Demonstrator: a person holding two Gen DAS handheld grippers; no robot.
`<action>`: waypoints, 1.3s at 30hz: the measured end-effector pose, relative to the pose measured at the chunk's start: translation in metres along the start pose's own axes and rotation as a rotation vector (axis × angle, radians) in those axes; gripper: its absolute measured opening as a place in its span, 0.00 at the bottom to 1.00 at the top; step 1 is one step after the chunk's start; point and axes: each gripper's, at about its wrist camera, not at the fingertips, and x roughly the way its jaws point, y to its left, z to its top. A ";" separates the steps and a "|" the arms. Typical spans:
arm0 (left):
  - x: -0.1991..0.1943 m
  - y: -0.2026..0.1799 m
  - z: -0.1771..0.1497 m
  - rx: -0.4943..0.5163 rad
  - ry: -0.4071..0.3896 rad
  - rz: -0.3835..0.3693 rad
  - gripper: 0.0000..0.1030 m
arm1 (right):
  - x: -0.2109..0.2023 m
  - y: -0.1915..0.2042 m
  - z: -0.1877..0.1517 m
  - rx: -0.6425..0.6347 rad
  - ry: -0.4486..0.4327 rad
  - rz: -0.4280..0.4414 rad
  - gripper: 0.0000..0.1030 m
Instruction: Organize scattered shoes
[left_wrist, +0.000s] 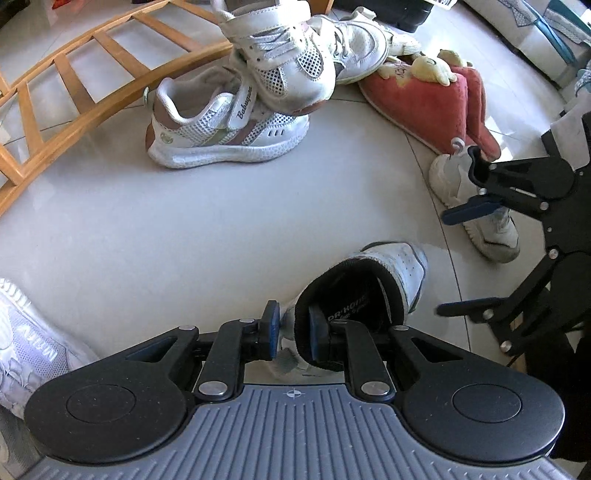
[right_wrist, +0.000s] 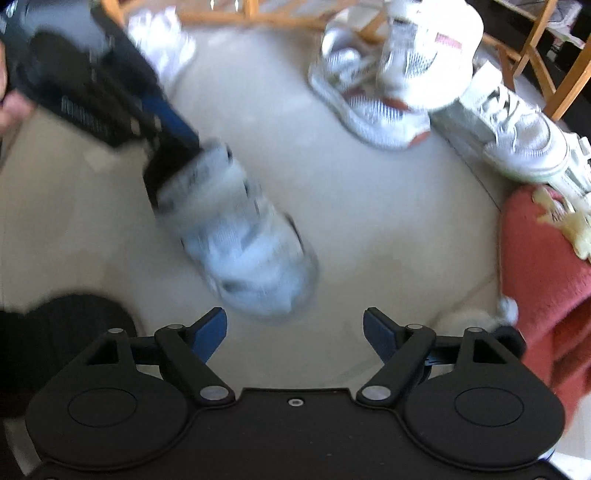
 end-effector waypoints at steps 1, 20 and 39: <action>0.000 0.001 -0.001 -0.013 -0.006 -0.002 0.17 | 0.002 -0.001 0.000 0.005 -0.003 0.023 0.81; -0.030 0.009 -0.034 -0.210 -0.046 0.001 0.31 | 0.009 0.015 0.006 -0.091 0.018 0.032 0.81; -0.021 0.010 -0.045 -0.342 -0.032 -0.014 0.33 | 0.011 0.009 -0.001 -0.018 0.041 0.011 0.81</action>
